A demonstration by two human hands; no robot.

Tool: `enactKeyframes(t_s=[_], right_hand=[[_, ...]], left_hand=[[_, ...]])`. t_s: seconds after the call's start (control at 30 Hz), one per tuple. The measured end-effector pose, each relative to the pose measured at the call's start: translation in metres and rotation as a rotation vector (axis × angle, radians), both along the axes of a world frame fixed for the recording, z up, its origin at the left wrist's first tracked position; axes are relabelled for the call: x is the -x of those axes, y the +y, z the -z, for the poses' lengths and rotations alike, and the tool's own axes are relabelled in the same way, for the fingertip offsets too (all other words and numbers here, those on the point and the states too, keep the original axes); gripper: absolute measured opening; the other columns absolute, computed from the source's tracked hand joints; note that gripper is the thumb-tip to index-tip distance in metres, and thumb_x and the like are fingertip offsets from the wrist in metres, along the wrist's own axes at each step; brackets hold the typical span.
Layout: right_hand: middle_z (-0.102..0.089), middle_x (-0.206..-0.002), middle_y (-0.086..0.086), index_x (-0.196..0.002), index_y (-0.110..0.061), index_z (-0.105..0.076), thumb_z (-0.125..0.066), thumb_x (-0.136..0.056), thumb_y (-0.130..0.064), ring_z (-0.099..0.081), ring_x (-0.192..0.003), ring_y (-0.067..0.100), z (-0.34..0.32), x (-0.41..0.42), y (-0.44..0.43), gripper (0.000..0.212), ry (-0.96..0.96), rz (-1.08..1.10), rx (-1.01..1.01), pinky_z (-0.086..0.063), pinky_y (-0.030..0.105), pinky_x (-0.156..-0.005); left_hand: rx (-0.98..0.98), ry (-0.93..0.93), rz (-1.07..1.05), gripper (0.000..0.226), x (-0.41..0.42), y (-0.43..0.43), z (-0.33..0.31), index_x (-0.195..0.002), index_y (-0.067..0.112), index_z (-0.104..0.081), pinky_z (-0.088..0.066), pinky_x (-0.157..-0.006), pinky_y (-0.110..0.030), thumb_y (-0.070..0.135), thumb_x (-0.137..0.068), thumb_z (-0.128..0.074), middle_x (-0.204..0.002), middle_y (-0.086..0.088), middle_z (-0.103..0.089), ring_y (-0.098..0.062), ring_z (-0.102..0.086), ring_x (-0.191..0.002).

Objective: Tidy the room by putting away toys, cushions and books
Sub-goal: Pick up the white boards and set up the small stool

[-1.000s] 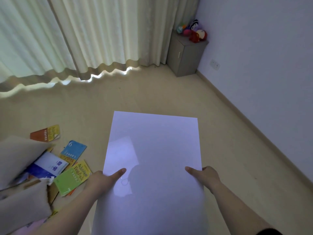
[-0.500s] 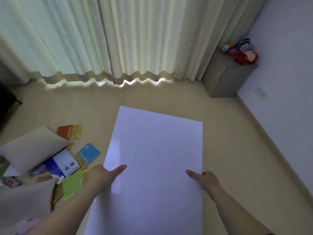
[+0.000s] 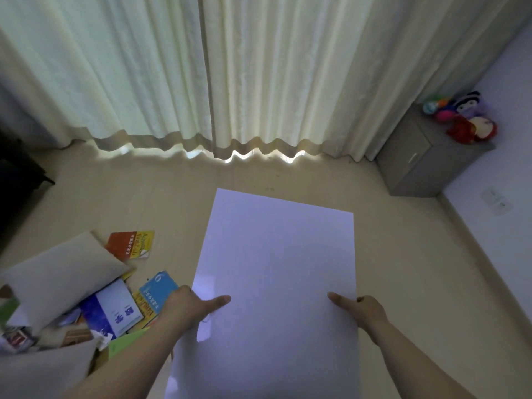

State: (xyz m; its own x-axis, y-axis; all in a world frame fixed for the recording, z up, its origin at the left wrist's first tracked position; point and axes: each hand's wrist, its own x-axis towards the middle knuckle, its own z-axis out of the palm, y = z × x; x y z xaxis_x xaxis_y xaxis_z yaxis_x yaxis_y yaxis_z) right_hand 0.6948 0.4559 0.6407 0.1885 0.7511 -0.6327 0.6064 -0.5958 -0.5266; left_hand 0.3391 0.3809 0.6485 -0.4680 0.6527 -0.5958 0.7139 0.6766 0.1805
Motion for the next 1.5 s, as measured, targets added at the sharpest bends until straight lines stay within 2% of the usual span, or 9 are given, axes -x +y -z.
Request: enactKeyframes(t_s=[0.1,0.47,0.63,0.87,1.0,1.1,1.27,1.4,1.5], right_hand=[[-0.07,-0.104,0.014,-0.099,0.002,-0.071,-0.082,-0.065,-0.054,-0.066,-0.095,0.029,-0.011,0.026,0.04,0.067,-0.017,-0.036,-0.009,-0.053,0.041,-0.085],[-0.072,-0.095,0.012,-0.087,-0.001,-0.074,-0.085,-0.058,-0.053,-0.067,-0.087,0.027,-0.008,0.079,0.168,0.061,0.009,-0.113,0.026,-0.055,0.046,-0.086],[-0.071,-0.094,0.006,-0.093,-0.005,-0.073,-0.078,-0.006,-0.079,-0.068,-0.087,0.023,-0.005,0.103,0.25,0.114,0.05,-0.237,0.001,-0.057,0.042,-0.082],[-0.071,-0.106,0.006,-0.108,-0.005,-0.069,-0.086,-0.015,-0.071,-0.067,-0.094,0.02,-0.007,0.136,0.344,0.116,0.064,-0.349,0.049,-0.056,0.032,-0.08],[-0.072,-0.105,0.007,-0.107,-0.003,-0.07,-0.094,-0.038,-0.048,-0.068,-0.093,0.02,-0.015,0.161,0.398,0.085,0.086,-0.36,0.07,-0.056,0.032,-0.081],[-0.073,-0.102,0.006,-0.103,-0.005,-0.072,-0.095,-0.044,-0.04,-0.069,-0.091,0.019,-0.015,0.185,0.428,0.073,0.098,-0.4,0.098,-0.056,0.031,-0.08],[-0.073,-0.102,0.004,-0.104,-0.007,-0.071,-0.092,-0.022,-0.056,-0.069,-0.093,0.019,-0.008,0.244,0.479,0.098,0.077,-0.488,0.126,-0.056,0.033,-0.084],[-0.074,-0.093,0.0,-0.095,-0.012,-0.074,-0.094,-0.044,-0.039,-0.069,-0.082,0.013,-0.009,0.305,0.529,0.062,0.073,-0.551,0.118,-0.056,0.027,-0.07],[-0.074,-0.089,0.0,-0.092,-0.012,-0.076,-0.094,-0.052,-0.031,-0.067,-0.078,0.01,-0.012,0.348,0.563,0.047,0.086,-0.553,0.107,-0.049,0.02,-0.059]], left_hand=[[0.028,-0.015,0.02,0.087,0.023,0.029,0.0,-0.08,0.013,-0.045,-0.03,-0.046,-0.022,0.096,-0.051,-0.042,-0.066,0.003,-0.049,-0.009,-0.048,-0.059],[0.012,-0.049,-0.083,0.077,0.068,0.127,0.006,-0.073,0.012,-0.042,-0.031,-0.045,-0.02,0.086,-0.057,-0.058,-0.061,0.002,-0.049,-0.008,-0.05,-0.056],[-0.005,-0.005,-0.142,0.077,0.087,0.182,0.007,-0.067,0.014,-0.044,-0.031,-0.047,-0.022,0.089,-0.055,-0.054,-0.062,0.002,-0.051,-0.01,-0.05,-0.058],[0.002,-0.009,-0.235,0.078,0.104,0.247,-0.009,-0.085,0.012,-0.059,-0.042,-0.058,-0.023,0.086,-0.06,-0.055,-0.076,0.001,-0.06,-0.011,-0.056,-0.07],[-0.099,-0.056,-0.335,0.095,0.123,0.286,-0.015,-0.089,0.011,-0.062,-0.054,-0.074,-0.032,0.093,-0.041,-0.057,-0.081,-0.002,-0.066,-0.015,-0.062,-0.077],[-0.038,-0.029,-0.322,0.087,0.131,0.306,-0.027,-0.082,0.01,-0.054,-0.051,-0.081,-0.032,0.091,-0.051,-0.052,-0.085,-0.004,-0.064,-0.018,-0.062,-0.085],[0.058,0.002,-0.374,0.08,0.161,0.33,-0.024,-0.096,0.007,-0.063,-0.048,-0.088,-0.029,0.081,-0.071,-0.05,-0.103,-0.007,-0.066,-0.02,-0.061,-0.098],[0.052,-0.02,-0.414,0.073,0.209,0.366,-0.015,-0.077,0.012,-0.058,-0.048,-0.082,-0.028,0.084,-0.068,-0.048,-0.098,-0.009,-0.067,-0.019,-0.062,-0.092],[-0.01,-0.041,-0.472,0.077,0.251,0.401,-0.016,-0.102,0.007,-0.061,-0.048,-0.089,-0.03,0.077,-0.07,-0.057,-0.11,-0.009,-0.064,-0.024,-0.06,-0.104]])
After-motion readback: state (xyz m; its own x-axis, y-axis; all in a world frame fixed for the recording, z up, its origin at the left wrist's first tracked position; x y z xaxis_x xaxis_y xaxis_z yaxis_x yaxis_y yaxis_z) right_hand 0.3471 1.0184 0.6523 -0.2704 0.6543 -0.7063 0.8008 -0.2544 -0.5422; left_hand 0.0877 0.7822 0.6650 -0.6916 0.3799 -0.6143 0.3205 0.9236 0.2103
